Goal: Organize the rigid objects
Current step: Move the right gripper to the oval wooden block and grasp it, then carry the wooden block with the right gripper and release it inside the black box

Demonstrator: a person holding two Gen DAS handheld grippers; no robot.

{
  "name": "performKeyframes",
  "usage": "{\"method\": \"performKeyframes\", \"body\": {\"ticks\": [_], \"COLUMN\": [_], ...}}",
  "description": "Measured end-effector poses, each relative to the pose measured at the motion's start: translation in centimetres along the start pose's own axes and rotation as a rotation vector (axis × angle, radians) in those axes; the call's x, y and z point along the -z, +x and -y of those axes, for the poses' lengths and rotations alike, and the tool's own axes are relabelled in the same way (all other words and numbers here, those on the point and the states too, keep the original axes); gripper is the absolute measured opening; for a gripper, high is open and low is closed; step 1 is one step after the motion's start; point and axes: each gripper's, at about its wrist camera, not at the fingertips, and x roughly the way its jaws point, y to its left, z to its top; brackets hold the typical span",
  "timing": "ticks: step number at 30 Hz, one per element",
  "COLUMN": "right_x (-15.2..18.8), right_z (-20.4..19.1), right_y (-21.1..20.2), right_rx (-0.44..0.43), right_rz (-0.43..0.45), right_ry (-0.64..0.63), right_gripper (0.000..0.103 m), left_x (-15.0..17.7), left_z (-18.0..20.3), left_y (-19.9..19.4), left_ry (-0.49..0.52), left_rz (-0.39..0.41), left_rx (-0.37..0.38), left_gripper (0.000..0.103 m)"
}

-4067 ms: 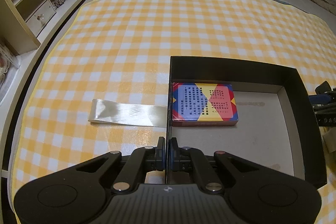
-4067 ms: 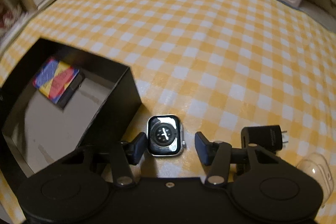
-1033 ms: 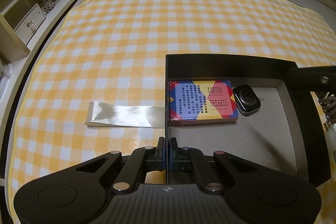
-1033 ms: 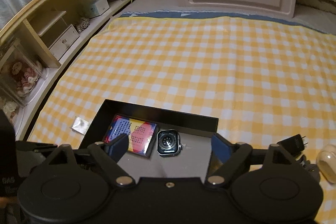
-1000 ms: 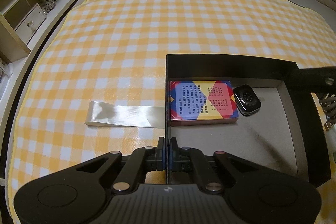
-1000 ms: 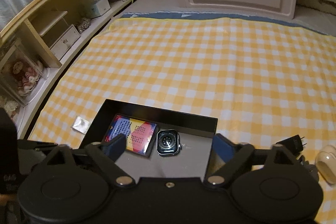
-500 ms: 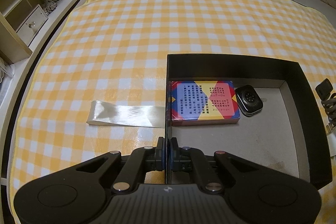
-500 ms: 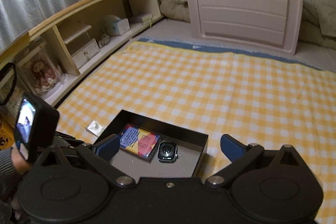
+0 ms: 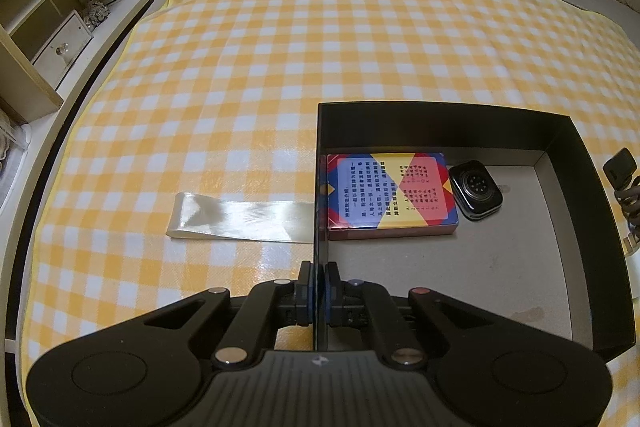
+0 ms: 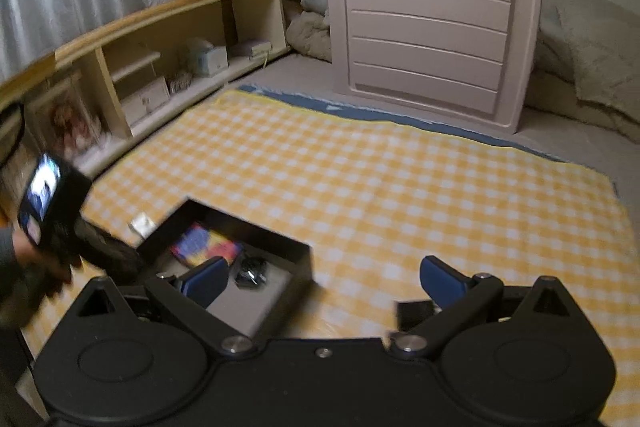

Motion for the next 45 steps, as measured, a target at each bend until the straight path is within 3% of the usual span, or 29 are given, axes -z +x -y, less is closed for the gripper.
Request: {"method": "performKeyframes", "body": {"ticks": [13, 21, 32, 36, 45], "right_x": [7.7, 11.4, 12.4, 12.6, 11.7], "right_z": [6.0, 8.2, 6.0, 6.4, 7.0], "right_y": [2.0, 4.6, 5.3, 5.8, 4.8], "right_rx": [0.020, -0.072, -0.123, -0.121, -0.051], "right_rz": [-0.260, -0.447, -0.503, -0.544, -0.509], "right_ry": [-0.094, -0.012, -0.179, -0.154, -0.122], "right_gripper": [0.103, 0.103, 0.103, 0.094, 0.093], "left_x": [0.0, -0.1, -0.1, -0.1, -0.2], "left_z": [0.4, 0.4, 0.7, 0.8, 1.0], "left_y": [0.0, 0.0, 0.0, 0.1, 0.1], "left_ry": [-0.001, 0.001, 0.002, 0.001, 0.000], "left_rz": [0.000, 0.000, 0.000, -0.001, -0.001], "left_rx": [-0.001, -0.003, -0.005, -0.006, -0.006], "left_gripper": [0.006, 0.006, 0.006, 0.006, 0.006]}}
